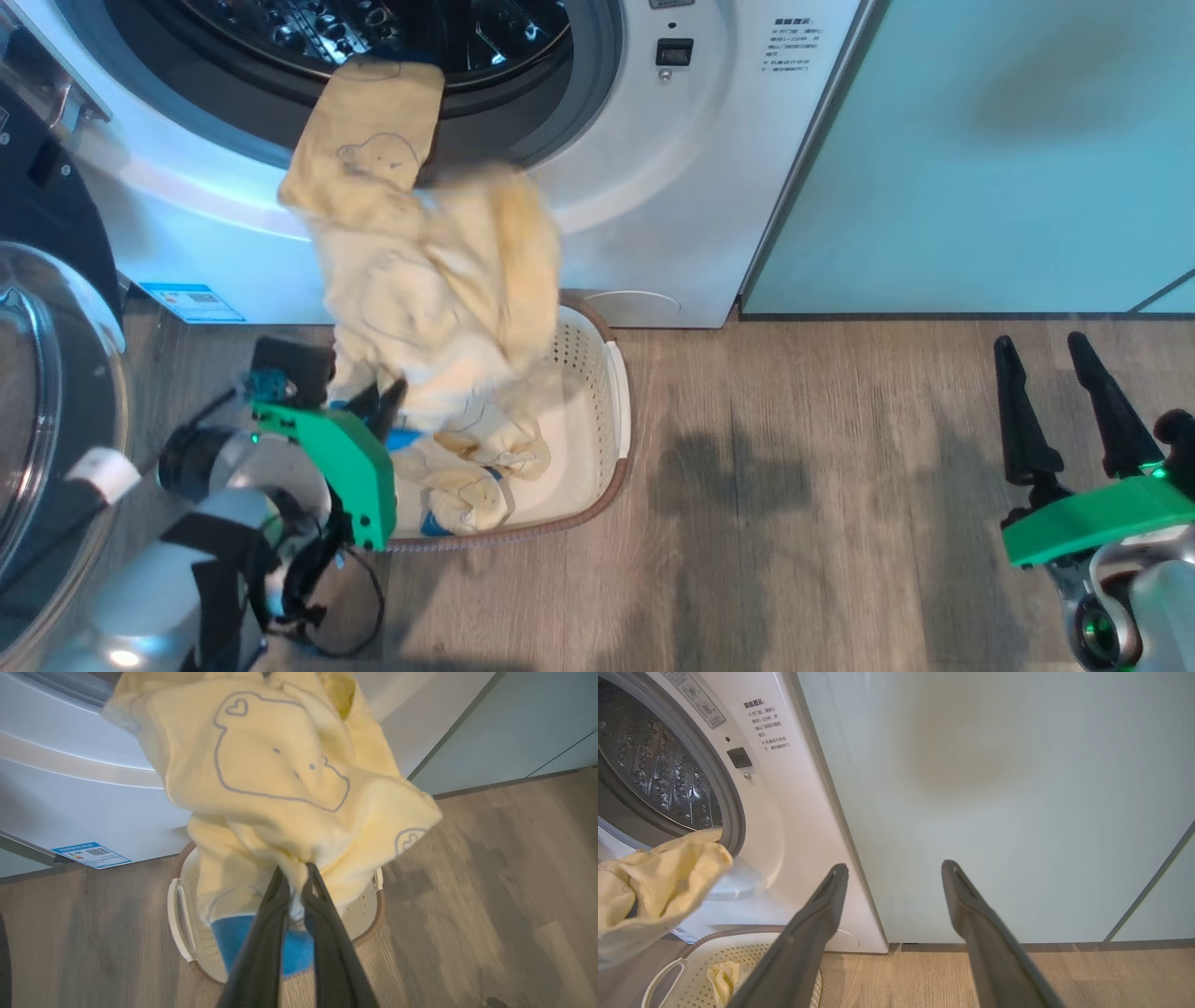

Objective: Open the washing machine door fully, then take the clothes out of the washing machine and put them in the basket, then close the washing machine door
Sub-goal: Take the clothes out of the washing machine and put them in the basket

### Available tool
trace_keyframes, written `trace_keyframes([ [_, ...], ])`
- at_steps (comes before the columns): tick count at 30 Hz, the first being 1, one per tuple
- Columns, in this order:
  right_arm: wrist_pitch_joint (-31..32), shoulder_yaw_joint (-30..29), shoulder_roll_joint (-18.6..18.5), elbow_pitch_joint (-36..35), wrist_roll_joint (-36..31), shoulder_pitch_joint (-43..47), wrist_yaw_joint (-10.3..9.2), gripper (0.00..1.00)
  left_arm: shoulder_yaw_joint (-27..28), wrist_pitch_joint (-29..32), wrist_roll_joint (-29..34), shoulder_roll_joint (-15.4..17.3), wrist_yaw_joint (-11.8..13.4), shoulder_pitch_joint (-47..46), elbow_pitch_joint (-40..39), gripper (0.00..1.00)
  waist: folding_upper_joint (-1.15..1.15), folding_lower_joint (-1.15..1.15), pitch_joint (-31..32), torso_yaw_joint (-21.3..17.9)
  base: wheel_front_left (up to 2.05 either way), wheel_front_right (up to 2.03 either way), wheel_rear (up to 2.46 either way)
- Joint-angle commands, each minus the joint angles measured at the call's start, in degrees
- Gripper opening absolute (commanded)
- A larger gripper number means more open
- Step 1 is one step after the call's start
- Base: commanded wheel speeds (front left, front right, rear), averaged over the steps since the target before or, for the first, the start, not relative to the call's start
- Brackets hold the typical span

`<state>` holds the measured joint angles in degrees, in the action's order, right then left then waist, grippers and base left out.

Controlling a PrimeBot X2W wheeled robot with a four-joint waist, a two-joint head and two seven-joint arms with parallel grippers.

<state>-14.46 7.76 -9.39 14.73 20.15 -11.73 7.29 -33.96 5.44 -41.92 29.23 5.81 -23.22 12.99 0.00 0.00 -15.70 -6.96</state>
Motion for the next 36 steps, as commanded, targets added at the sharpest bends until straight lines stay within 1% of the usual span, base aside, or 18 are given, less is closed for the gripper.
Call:
trace_keyframes([
  [1, -0.5, 1.0, -1.6, -1.7, 0.0, 0.2, 0.20, 1.00, 1.5, -1.0, 0.8, 0.9, 0.3, -0.6, 0.1, 0.00, 0.00, 0.00, -0.1, -0.2, 0.00, 0.00, 0.00],
  [6, -0.5, 1.2, -1.9, -1.8, 0.1, 0.0, 0.20, 1.00, -0.2, -2.2, 0.5, -1.9, -1.1, -0.3, 5.5, 0.00, 0.00, 0.00, -0.6, -0.7, 0.00, 0.00, 0.00],
  [8, -0.5, 1.3, -2.0, -1.7, 0.2, -0.2, 0.20, 1.00, -0.8, -3.1, 0.9, -2.8, -1.5, -0.8, 8.4, 0.00, 0.00, 0.00, -0.9, -1.0, 0.00, 0.00, 0.00],
  [9, -0.5, 1.3, -2.0, -1.7, 0.2, -0.2, 0.20, 1.00, -0.8, -3.1, 0.9, -2.8, -1.5, -0.8, 8.4, 0.00, 0.00, 0.00, -0.9, -1.0, 0.00, 0.00, 0.00],
  [13, -0.5, 1.3, -2.1, -1.8, 0.3, -0.6, 0.20, 1.00, -1.3, -5.4, 1.1, -5.3, -2.7, -2.8, 14.8, 0.00, 0.00, 0.00, -1.8, -1.5, 0.00, 0.00, 0.00],
  [19, -0.5, 1.4, -2.0, -1.9, 0.4, -1.4, 0.20, 1.00, -1.2, -9.1, 0.9, -9.0, -5.2, -7.7, 24.6, 0.00, 0.00, 0.00, -3.7, -2.4, 0.00, 0.00, 0.00],
  [25, -0.5, 1.7, -1.9, -2.2, 0.4, -2.5, 0.20, 1.00, -0.7, -12.5, 0.7, -11.8, -7.6, -14.0, 33.3, 0.00, 0.00, 0.00, -6.2, -3.2, 0.00, 0.00, 0.00],
  [32, -0.5, 1.9, -1.8, -2.6, 0.5, -4.4, 0.20, 1.00, 0.1, -16.6, 0.5, -13.9, -9.5, -20.7, 43.3, 0.00, 0.00, 0.00, -9.7, -4.5, 0.00, 0.00, 0.00],
  [36, -0.5, 2.0, -1.6, -2.8, 0.6, -5.5, 0.20, 1.00, 0.1, -17.8, 0.3, -15.1, -10.5, -23.2, 48.9, 0.00, 0.00, 0.00, -11.9, -5.4, 0.00, 0.00, 0.00],
])
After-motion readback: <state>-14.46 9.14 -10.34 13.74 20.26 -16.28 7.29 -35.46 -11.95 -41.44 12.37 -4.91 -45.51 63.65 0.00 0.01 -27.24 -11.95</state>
